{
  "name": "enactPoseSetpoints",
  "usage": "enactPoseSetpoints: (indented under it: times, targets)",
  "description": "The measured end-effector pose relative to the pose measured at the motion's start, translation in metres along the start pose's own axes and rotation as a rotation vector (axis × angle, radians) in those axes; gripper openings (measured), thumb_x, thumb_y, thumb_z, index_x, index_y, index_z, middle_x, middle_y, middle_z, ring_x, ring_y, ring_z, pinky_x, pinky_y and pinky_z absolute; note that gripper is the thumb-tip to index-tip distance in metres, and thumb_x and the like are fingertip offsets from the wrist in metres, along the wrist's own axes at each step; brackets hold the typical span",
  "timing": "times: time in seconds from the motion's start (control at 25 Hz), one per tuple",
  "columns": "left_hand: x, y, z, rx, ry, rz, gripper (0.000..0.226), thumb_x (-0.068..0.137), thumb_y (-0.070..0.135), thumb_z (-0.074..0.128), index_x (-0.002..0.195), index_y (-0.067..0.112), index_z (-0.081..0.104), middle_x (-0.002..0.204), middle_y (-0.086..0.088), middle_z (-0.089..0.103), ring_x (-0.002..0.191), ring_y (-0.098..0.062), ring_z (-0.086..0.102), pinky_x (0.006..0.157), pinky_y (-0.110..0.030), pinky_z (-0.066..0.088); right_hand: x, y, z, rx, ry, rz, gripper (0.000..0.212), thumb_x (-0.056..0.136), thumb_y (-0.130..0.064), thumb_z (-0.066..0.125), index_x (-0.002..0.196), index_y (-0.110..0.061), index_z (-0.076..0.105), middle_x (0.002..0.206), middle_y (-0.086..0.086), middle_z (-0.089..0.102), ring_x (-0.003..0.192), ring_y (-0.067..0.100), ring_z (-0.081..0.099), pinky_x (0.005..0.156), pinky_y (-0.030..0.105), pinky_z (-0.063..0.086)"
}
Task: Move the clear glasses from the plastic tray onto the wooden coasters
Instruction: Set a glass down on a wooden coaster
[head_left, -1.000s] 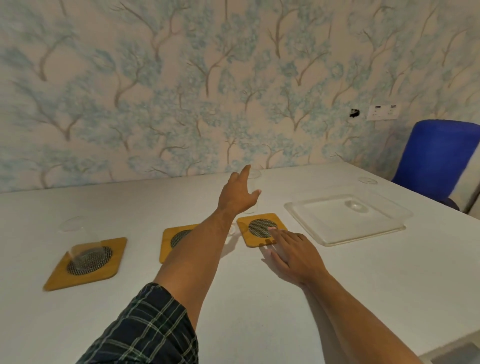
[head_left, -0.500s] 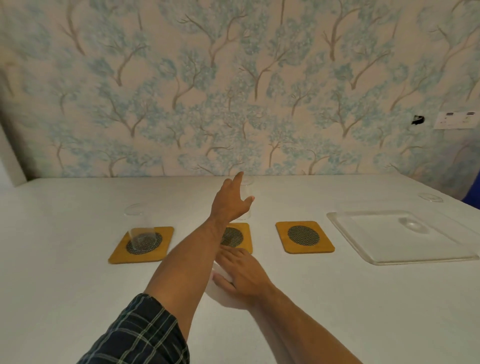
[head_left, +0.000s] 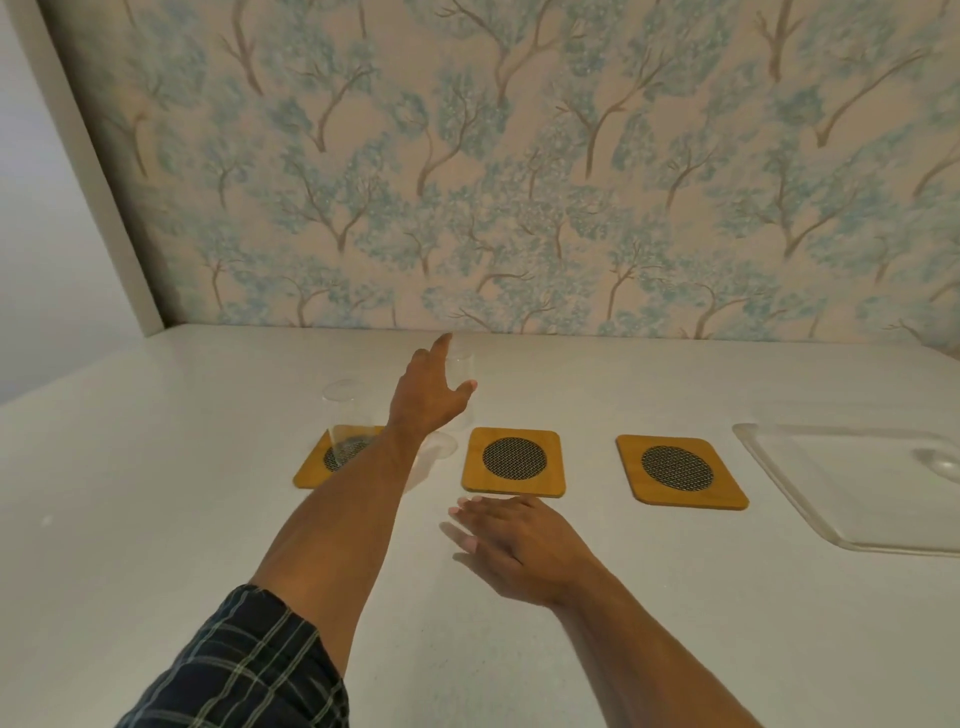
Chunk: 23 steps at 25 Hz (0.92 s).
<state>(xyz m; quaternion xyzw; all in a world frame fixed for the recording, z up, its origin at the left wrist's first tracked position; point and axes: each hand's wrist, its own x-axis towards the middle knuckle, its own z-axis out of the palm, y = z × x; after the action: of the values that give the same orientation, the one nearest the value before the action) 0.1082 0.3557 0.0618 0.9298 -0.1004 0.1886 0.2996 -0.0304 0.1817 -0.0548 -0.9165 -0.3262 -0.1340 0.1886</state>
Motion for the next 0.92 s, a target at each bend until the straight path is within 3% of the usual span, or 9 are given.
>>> enactPoseSetpoints:
  times: [0.36, 0.52, 0.92]
  targets:
    - [-0.018, 0.004, 0.028, -0.12, -0.093, 0.039, 0.084, 0.084, 0.046, 0.072, 0.154, 0.027, 0.029, 0.133, -0.01, 0.051, 0.121, -0.025, 0.056, 0.101, -0.044, 0.051, 0.0, 0.007, 0.005, 0.07, -0.099, 0.099, 0.05, 0.105, -0.058, 0.044, 0.147, -0.037, 0.059, 0.155, -0.023, 0.049, 0.14, -0.018, 0.03, 0.115, 0.018, 0.024]
    - [-0.018, 0.018, 0.043, -0.151, -0.135, 0.059, 0.085, 0.083, 0.044, 0.073, 0.154, 0.028, 0.029, 0.133, -0.01, 0.051, 0.119, -0.025, 0.056, 0.099, -0.044, 0.052, 0.0, 0.008, 0.005, 0.112, -0.084, 0.129, 0.05, 0.102, -0.059, 0.049, 0.144, -0.035, 0.062, 0.152, -0.023, 0.054, 0.142, -0.008, 0.042, 0.117, 0.025, 0.036]
    - [-0.021, 0.029, 0.077, -0.18, -0.214, 0.038, 0.084, 0.083, 0.047, 0.072, 0.153, 0.036, 0.026, 0.137, -0.005, 0.048, 0.123, -0.023, 0.054, 0.102, -0.043, 0.051, 0.001, 0.009, 0.006, 0.195, -0.04, 0.175, 0.048, 0.101, -0.059, 0.053, 0.137, -0.032, 0.068, 0.146, -0.023, 0.059, 0.133, -0.001, 0.055, 0.109, 0.023, 0.047]
